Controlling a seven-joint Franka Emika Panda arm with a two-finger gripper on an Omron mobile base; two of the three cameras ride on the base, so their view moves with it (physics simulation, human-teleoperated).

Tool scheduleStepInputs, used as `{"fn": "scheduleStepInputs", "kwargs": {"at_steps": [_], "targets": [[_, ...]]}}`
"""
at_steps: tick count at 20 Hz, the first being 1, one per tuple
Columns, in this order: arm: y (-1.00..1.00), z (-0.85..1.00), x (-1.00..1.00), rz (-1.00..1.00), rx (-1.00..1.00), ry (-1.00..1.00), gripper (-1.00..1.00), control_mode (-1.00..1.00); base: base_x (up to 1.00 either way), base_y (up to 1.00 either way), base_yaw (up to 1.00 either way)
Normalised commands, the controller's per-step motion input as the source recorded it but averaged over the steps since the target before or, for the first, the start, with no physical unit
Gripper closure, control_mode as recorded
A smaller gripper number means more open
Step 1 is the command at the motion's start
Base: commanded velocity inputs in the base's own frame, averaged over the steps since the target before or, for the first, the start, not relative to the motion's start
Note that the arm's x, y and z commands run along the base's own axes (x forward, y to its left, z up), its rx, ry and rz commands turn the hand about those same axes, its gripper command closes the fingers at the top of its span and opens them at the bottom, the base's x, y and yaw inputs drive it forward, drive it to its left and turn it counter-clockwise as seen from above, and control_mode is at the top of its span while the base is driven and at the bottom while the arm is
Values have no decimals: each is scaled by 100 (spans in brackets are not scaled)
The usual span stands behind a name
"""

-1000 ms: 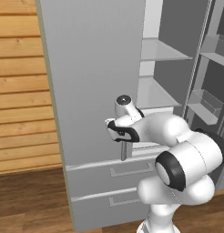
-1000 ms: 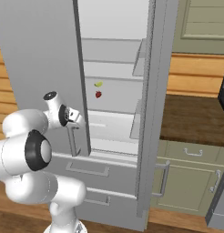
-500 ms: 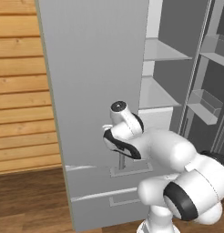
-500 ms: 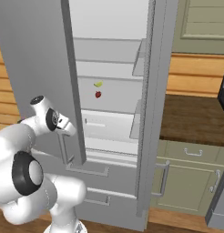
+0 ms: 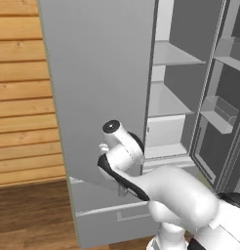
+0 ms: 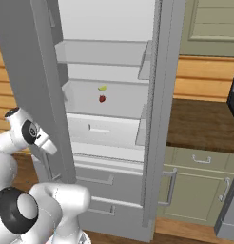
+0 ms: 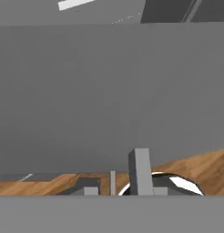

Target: Take the strawberry from the fridge and place it on top of the pancake, located on the dining counter.

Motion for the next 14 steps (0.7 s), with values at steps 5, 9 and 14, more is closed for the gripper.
{"fn": "scheduleStepInputs", "kwargs": {"at_steps": [5, 9, 14], "targets": [[83, -7, -66, -19, 0, -1, -100, -100, 0, 0, 0], [70, 2, -43, -15, -8, 0, -100, -100, 0, 0, 0], [32, 38, -21, -14, -9, 0, -100, -100, 0, 0, 0]]}}
